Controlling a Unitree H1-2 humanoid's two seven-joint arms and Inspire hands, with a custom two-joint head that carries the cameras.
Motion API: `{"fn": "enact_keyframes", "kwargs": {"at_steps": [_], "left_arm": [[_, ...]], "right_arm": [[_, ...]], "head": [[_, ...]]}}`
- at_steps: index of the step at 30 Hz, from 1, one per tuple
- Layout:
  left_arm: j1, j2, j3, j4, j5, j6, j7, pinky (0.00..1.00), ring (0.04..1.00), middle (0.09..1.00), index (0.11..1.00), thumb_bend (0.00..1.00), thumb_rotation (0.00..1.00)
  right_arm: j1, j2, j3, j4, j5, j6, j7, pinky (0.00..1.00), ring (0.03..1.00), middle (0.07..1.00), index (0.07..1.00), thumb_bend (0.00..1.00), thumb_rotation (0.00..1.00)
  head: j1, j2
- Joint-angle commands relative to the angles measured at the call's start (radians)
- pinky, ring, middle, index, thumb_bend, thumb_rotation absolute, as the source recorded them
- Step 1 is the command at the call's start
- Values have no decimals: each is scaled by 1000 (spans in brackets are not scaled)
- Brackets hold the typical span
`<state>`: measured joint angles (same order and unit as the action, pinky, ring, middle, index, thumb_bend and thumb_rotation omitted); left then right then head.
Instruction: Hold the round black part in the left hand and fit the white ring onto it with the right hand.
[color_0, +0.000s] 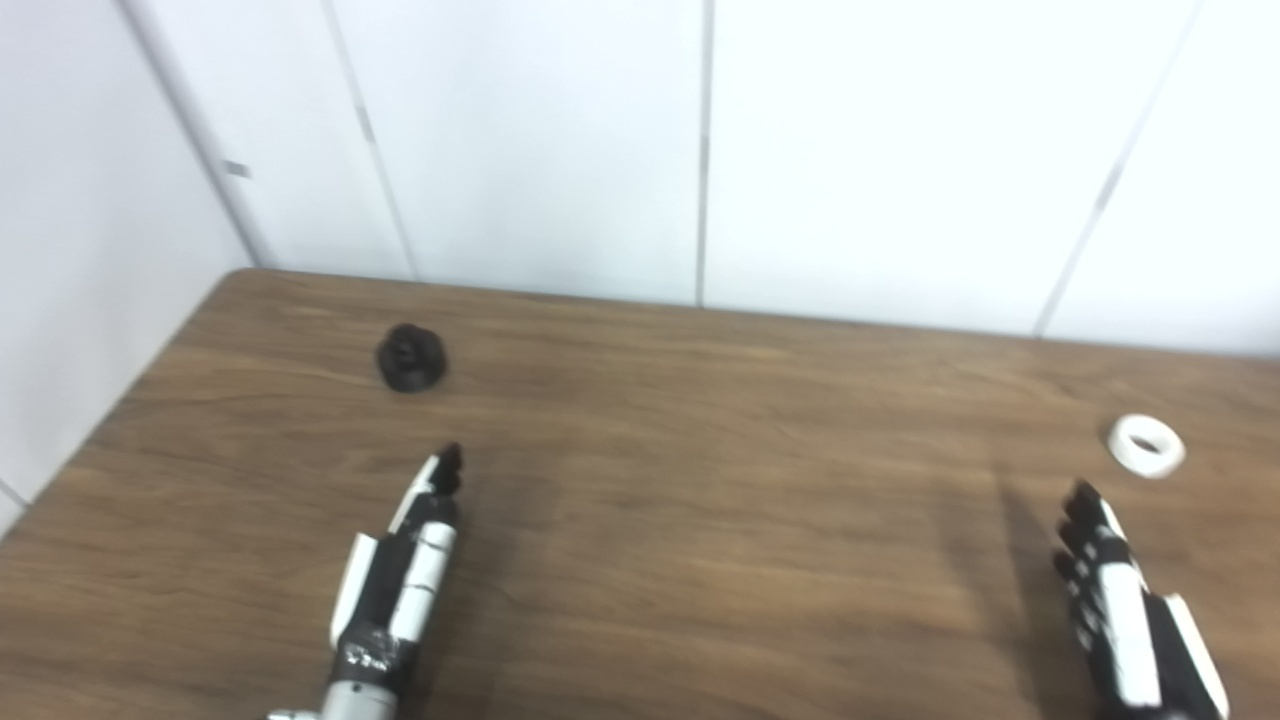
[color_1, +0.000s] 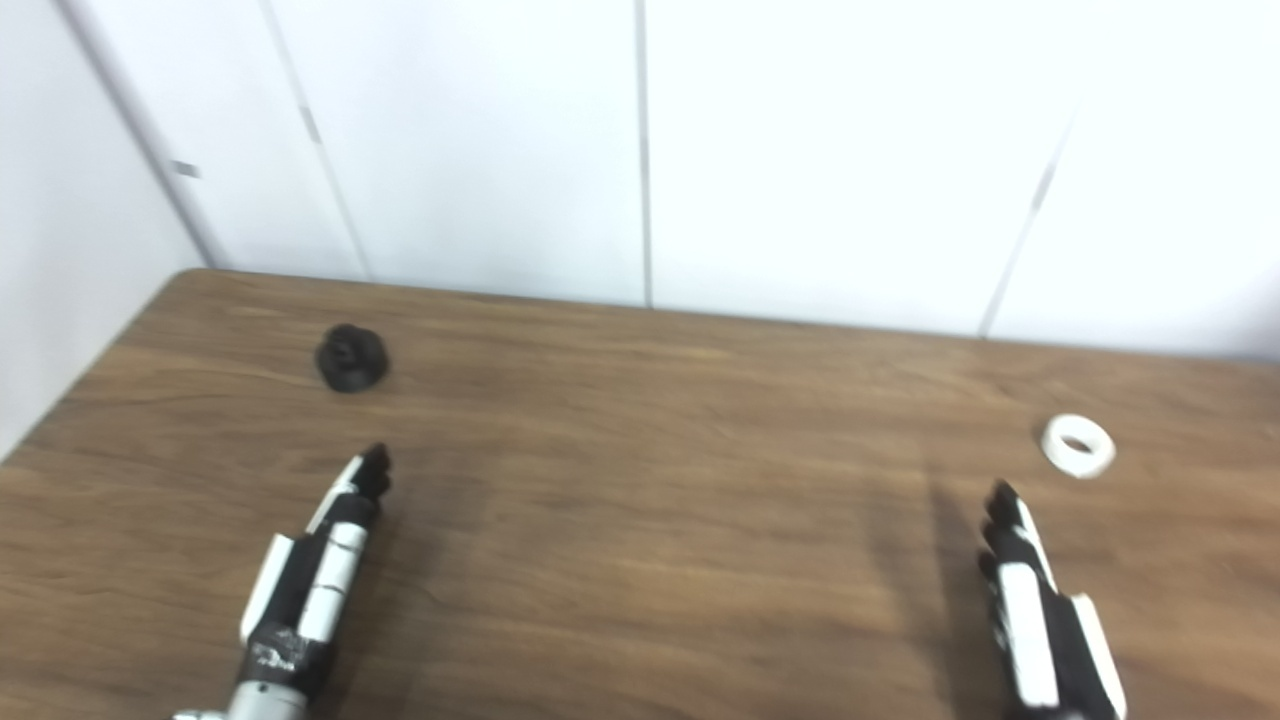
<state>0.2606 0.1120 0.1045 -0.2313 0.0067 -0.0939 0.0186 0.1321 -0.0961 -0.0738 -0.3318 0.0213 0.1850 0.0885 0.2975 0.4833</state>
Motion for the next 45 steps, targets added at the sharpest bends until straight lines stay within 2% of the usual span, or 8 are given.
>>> {"fn": "enact_keyframes", "kwargs": {"at_steps": [1, 9, 17, 22, 26, 30, 34, 45], "left_arm": [[27, -27, -16, 9, 14, -18, 2, 1000, 983, 971, 974, 566, 896], [26, -27, -37, 25, 36, -26, 10, 1000, 999, 984, 984, 572, 878], [26, -30, -47, 17, 107, -18, 35, 992, 986, 978, 992, 552, 737], [8, -34, -29, -46, 191, 56, 81, 972, 959, 948, 963, 709, 520], [-47, 8, -1, -115, 265, 160, 84, 997, 966, 937, 944, 856, 378], [-97, 60, 13, -172, 390, 288, 59, 944, 965, 961, 958, 907, 353], [-160, 116, 35, -182, 442, 382, 32, 975, 994, 980, 950, 956, 353], [-289, 216, 100, -79, 458, 440, 42, 1000, 1000, 965, 921, 988, 357]], "right_arm": [[12, -21, -7, -11, 21, -45, 9, 1000, 1000, 1000, 1000, 498, 1000], [8, -29, -7, 14, 36, -69, 26, 1000, 1000, 1000, 1000, 507, 1000], [0, -29, -4, 35, 46, -86, 26, 1000, 1000, 1000, 1000, 512, 1000], [-1, -31, -3, 38, 53, -84, 25, 1000, 1000, 1000, 1000, 532, 1000], [-3, -37, -3, 49, 48, -99, 24, 1000, 1000, 1000, 1000, 541, 1000], [-5, -40, -2, 59, 45, -109, 24, 1000, 1000, 1000, 1000, 547, 1000], [-8, -39, -2, 64, 40, -112, 21, 1000, 1000, 1000, 1000, 545, 1000], [-9, -36, -1, 62, 27, -105, 16, 1000, 1000, 1000, 1000, 566, 1000]], "head": [[1, 1], [28, -29], [23, -30], [19, -27], [23, -32], [22, -31], [21, -28], [15, -20]]}}
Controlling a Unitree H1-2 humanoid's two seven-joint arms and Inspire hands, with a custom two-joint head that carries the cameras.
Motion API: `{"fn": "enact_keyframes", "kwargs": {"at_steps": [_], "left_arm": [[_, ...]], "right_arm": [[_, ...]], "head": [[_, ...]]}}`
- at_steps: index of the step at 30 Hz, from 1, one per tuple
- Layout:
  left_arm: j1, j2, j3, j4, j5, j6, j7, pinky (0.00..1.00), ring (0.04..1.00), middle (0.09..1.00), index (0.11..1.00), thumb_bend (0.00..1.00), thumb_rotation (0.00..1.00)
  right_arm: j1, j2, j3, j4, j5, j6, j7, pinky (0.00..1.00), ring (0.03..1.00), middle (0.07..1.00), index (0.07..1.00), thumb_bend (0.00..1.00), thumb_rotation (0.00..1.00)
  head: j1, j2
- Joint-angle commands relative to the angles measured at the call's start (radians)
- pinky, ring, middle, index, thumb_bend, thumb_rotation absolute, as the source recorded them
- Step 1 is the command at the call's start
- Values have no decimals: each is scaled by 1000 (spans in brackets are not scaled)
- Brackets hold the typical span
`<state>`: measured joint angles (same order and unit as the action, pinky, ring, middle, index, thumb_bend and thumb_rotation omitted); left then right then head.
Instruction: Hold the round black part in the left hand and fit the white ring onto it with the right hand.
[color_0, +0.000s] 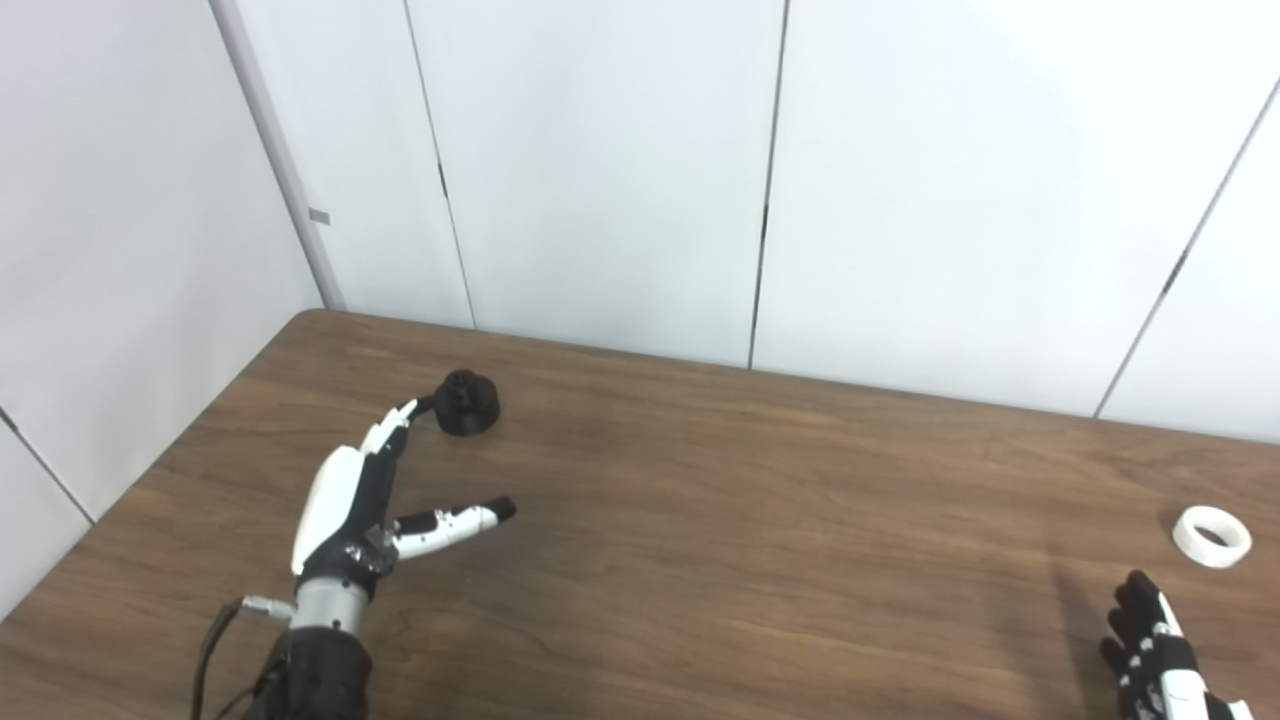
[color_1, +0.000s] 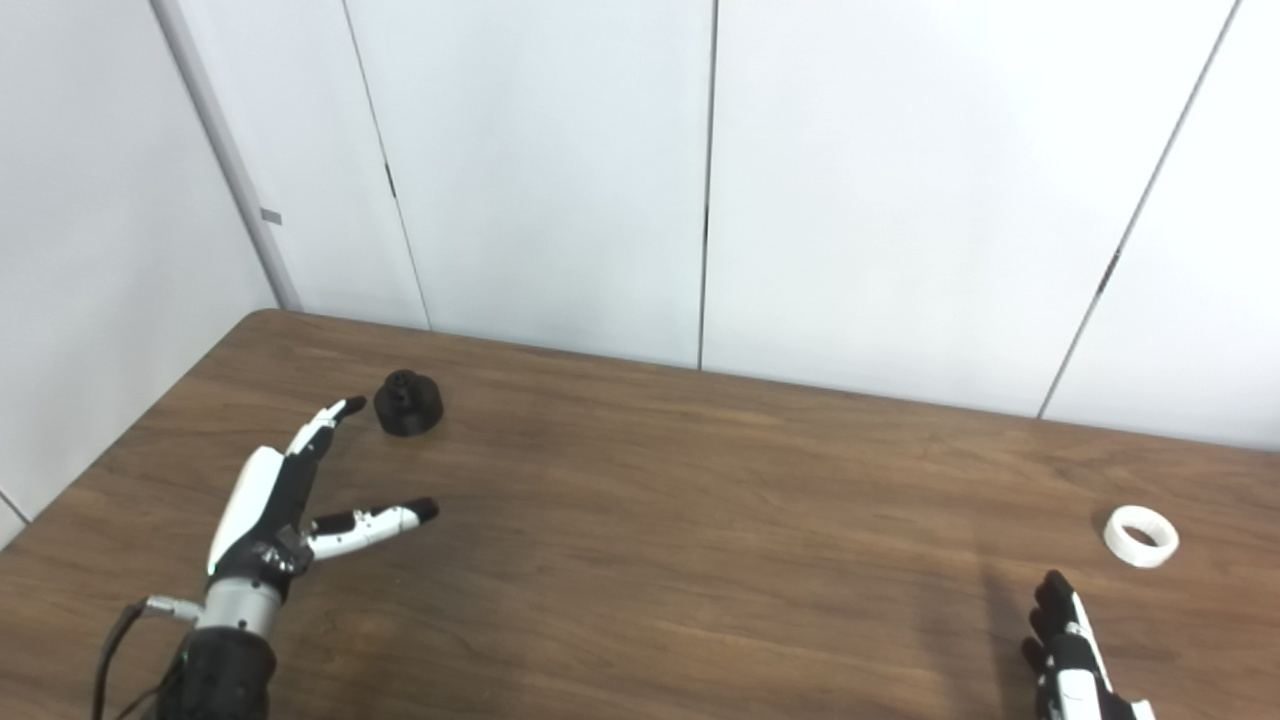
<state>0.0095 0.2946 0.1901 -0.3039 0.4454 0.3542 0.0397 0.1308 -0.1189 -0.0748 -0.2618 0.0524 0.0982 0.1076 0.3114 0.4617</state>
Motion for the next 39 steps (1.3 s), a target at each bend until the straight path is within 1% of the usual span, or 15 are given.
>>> {"fn": "enact_keyframes", "kwargs": {"at_steps": [1, 5, 11, 15, 20, 24, 26, 30, 34, 39], "left_arm": [[-47, 44, 16, 9, 22, -10, 23, 1000, 1000, 964, 920, 991, 362], [-81, 76, 17, 75, 35, -29, 42, 1000, 1000, 962, 915, 993, 379], [-149, 115, 12, 190, 58, -20, 65, 1000, 1000, 966, 893, 995, 399], [-200, 137, -8, 264, 79, -5, 66, 1000, 1000, 970, 892, 993, 413], [-263, 156, -32, 357, 92, -6, 71, 1000, 1000, 966, 885, 997, 418], [-313, 161, -56, 425, 100, -4, 82, 1000, 1000, 961, 865, 1000, 409], [-341, 161, -71, 458, 104, 5, 83, 1000, 1000, 961, 863, 1000, 405], [-393, 158, -102, 534, 108, -2, 105, 1000, 999, 953, 850, 1000, 390], [-445, 158, -131, 604, 107, 16, 100, 1000, 1000, 968, 854, 1000, 401], [-505, 157, -154, 707, 104, -6, 130, 1000, 1000, 960, 848, 1000, 382]], "right_arm": [[-7, -12, 0, -8, -5, -19, -4, 1000, 1000, 1000, 1000, 571, 1000], [-5, -8, 1, -11, -5, -16, -6, 1000, 1000, 1000, 994, 582, 1000], [-4, -5, -1, -12, -1, -22, -8, 1000, 1000, 1000, 995, 567, 1000], [1, -3, 0, -15, -7, -19, -13, 1000, 999, 995, 991, 566, 1000], [6, -4, 3, -19, -5, -23, -12, 1000, 997, 993, 989, 558, 1000], [10, -8, 6, -17, -5, -30, -11, 1000, 1000, 999, 997, 535, 1000], [12, -8, 6, -20, -6, -26, -12, 1000, 999, 997, 996, 543, 1000], [16, -8, 7, -25, -4, -21, -12, 1000, 1000, 1000, 1000, 541, 1000], [19, -9, 7, -28, -8, -17, -15, 1000, 1000, 997, 1000, 537, 1000], [25, -8, 6, -29, -8, -21, -17, 1000, 993, 990, 995, 536, 1000]], "head": [[1, 1], [0, 4], [-1, 5], [-3, 7], [-5, 10], [-5, 11], [-6, 12], [-9, 13], [-12, 13], [-15, 12]]}}
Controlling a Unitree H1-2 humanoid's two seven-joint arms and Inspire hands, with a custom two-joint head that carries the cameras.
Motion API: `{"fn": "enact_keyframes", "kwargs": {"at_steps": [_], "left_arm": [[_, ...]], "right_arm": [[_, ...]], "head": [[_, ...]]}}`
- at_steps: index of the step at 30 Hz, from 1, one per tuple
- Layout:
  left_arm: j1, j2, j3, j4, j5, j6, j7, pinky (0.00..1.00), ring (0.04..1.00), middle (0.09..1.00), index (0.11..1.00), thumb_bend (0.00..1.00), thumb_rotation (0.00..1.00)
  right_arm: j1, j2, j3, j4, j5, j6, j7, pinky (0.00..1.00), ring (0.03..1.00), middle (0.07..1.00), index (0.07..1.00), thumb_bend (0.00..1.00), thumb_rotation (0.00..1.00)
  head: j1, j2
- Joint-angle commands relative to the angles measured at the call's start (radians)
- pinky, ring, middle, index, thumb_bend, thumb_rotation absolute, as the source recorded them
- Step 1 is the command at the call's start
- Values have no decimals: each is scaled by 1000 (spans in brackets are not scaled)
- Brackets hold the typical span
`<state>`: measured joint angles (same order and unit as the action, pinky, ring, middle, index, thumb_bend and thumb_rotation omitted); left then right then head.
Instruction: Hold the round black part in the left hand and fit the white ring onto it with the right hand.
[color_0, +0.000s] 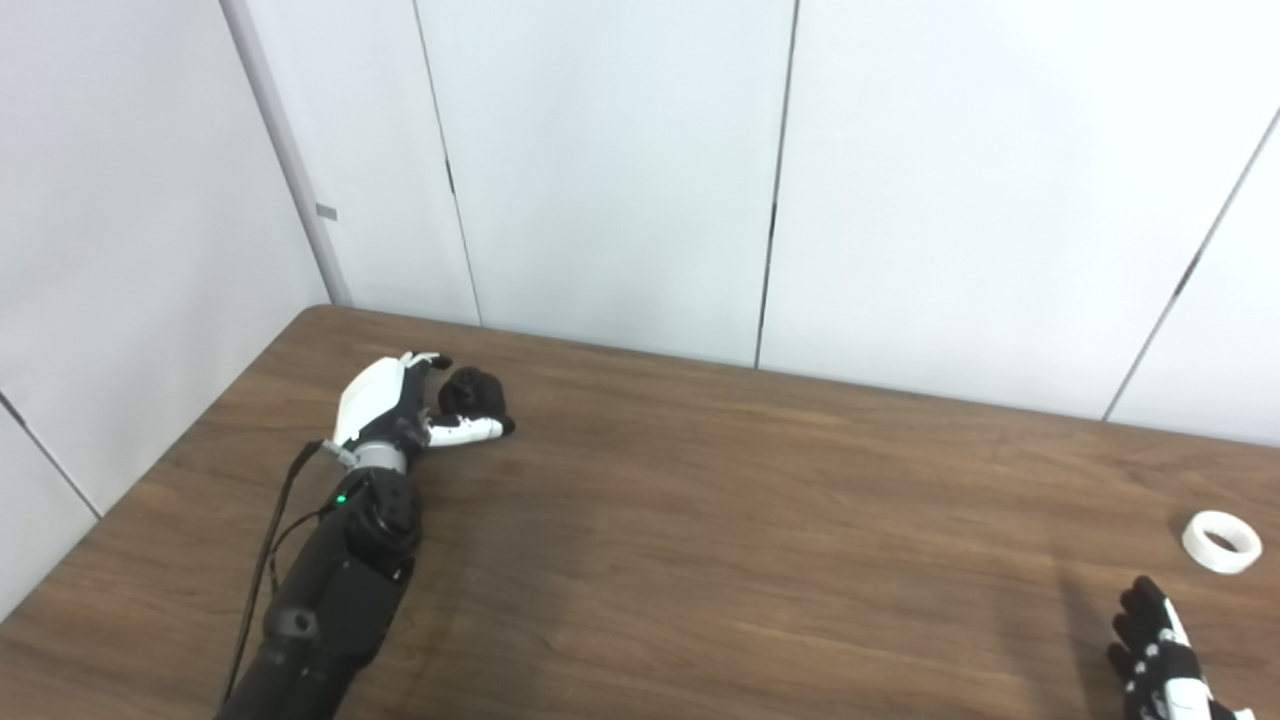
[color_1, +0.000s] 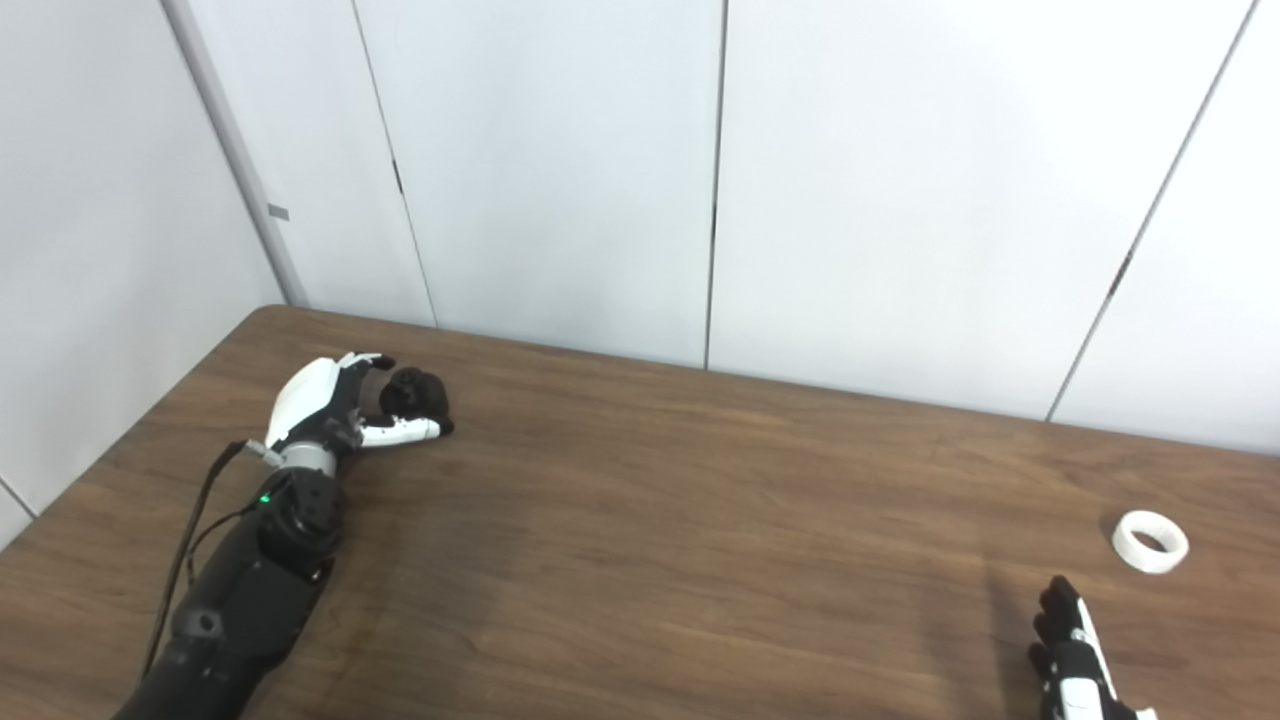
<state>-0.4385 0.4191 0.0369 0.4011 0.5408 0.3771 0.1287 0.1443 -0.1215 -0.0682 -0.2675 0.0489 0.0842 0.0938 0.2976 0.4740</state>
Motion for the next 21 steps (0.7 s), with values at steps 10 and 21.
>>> {"fn": "enact_keyframes", "kwargs": {"at_steps": [10, 21], "left_arm": [[-115, 42, -44, 129, 13, -25, 87, 1000, 999, 953, 839, 1000, 360], [-115, 45, -56, 140, 3, -9, 98, 1000, 992, 942, 823, 967, 324]], "right_arm": [[15, -8, 2, -30, -8, 4, -10, 1000, 993, 990, 991, 547, 1000], [13, -9, 0, -25, -2, 0, -9, 1000, 998, 997, 1000, 539, 1000]], "head": [[0, 0], [1, 1]]}}
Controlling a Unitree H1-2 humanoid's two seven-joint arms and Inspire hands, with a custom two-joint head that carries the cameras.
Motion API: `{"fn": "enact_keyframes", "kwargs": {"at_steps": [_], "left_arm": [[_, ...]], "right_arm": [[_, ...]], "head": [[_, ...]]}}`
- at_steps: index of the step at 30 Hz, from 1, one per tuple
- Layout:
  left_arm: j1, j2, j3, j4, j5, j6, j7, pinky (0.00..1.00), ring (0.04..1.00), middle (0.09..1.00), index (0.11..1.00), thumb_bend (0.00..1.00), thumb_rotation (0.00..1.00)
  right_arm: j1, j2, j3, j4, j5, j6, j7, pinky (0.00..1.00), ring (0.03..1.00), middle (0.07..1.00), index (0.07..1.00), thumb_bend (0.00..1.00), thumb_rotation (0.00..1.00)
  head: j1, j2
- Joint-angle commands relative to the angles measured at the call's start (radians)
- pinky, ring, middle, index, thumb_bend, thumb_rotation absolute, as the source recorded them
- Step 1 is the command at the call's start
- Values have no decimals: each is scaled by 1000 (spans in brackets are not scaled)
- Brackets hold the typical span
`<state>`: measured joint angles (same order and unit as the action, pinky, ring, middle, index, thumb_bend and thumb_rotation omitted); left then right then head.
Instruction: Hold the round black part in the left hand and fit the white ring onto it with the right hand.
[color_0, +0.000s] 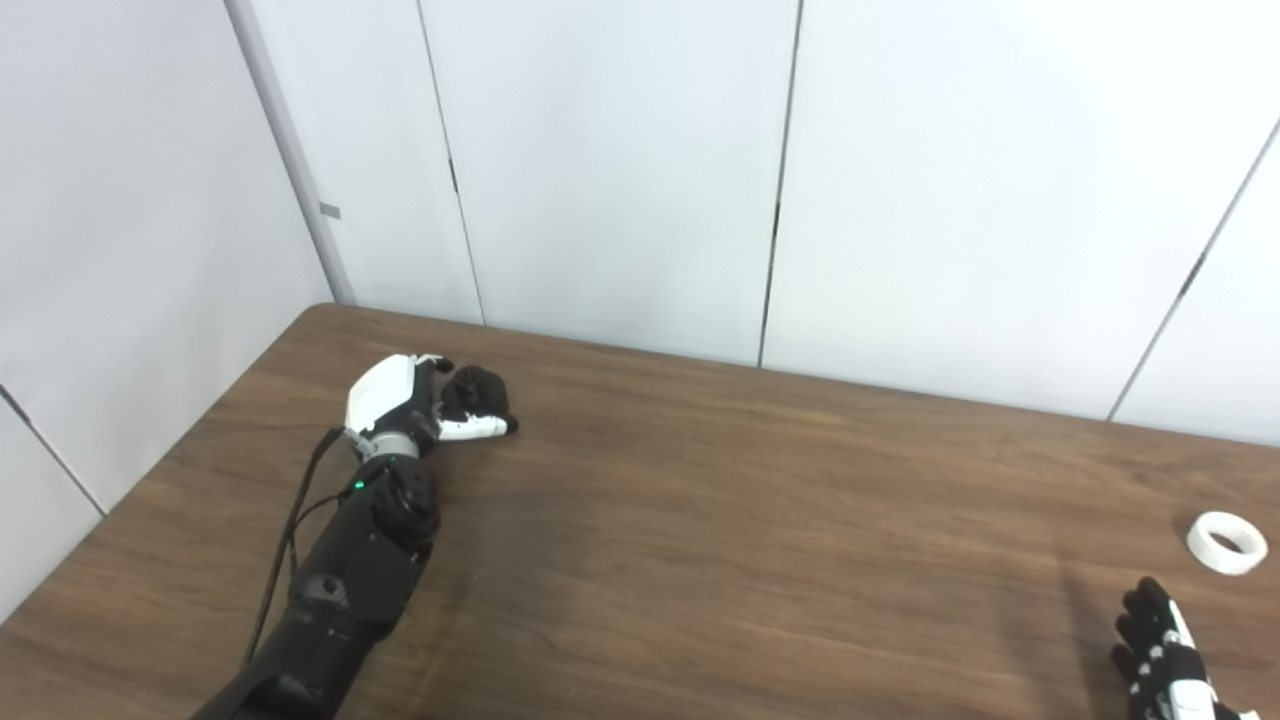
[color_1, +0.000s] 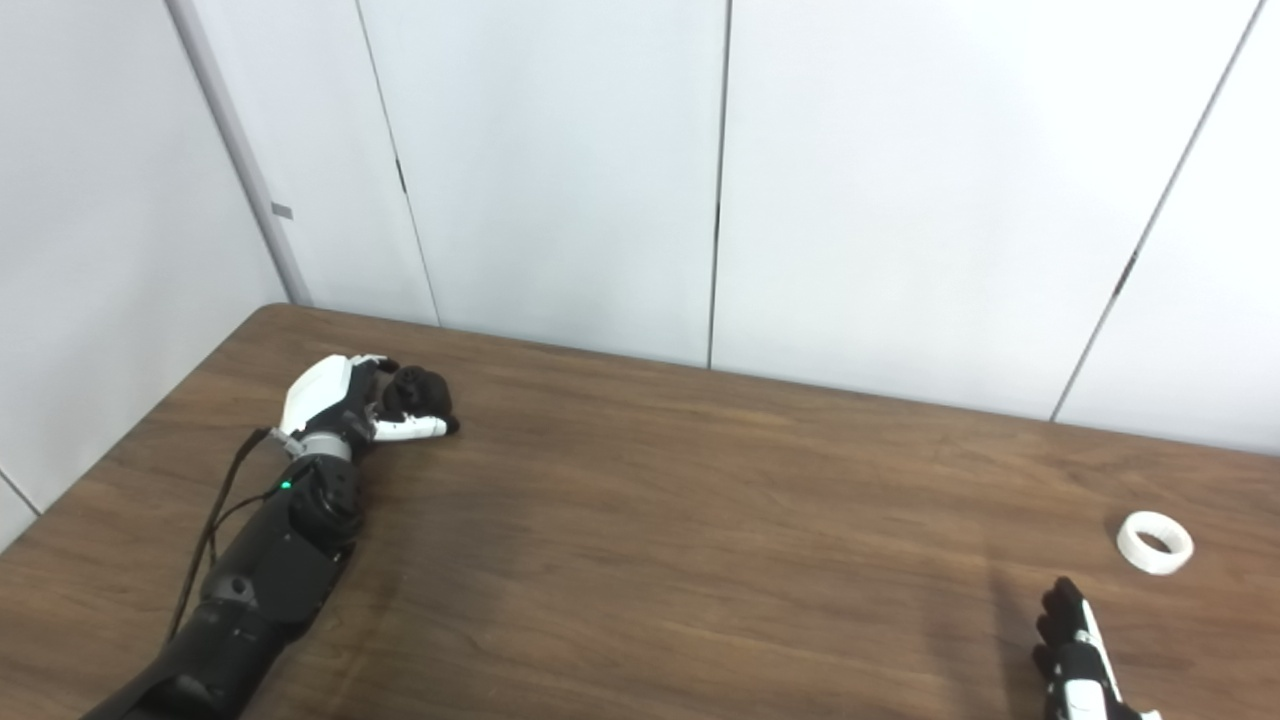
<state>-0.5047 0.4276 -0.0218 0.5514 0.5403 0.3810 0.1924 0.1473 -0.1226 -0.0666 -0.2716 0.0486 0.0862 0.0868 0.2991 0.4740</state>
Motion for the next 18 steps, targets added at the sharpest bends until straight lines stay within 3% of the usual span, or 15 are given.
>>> {"fn": "enact_keyframes", "kwargs": {"at_steps": [1, 18], "left_arm": [[-49, 38, 3, -10, 1, -12, 30, 1000, 994, 941, 818, 961, 319], [-48, 49, -14, 0, -23, -31, 18, 1000, 964, 903, 723, 950, 336]], "right_arm": [[9, -7, -1, -20, -3, -3, -2, 1000, 998, 996, 998, 540, 1000], [6, -4, -1, -22, -3, 1, -6, 1000, 990, 987, 991, 518, 1000]], "head": [[0, 2], [-4, 0]]}}
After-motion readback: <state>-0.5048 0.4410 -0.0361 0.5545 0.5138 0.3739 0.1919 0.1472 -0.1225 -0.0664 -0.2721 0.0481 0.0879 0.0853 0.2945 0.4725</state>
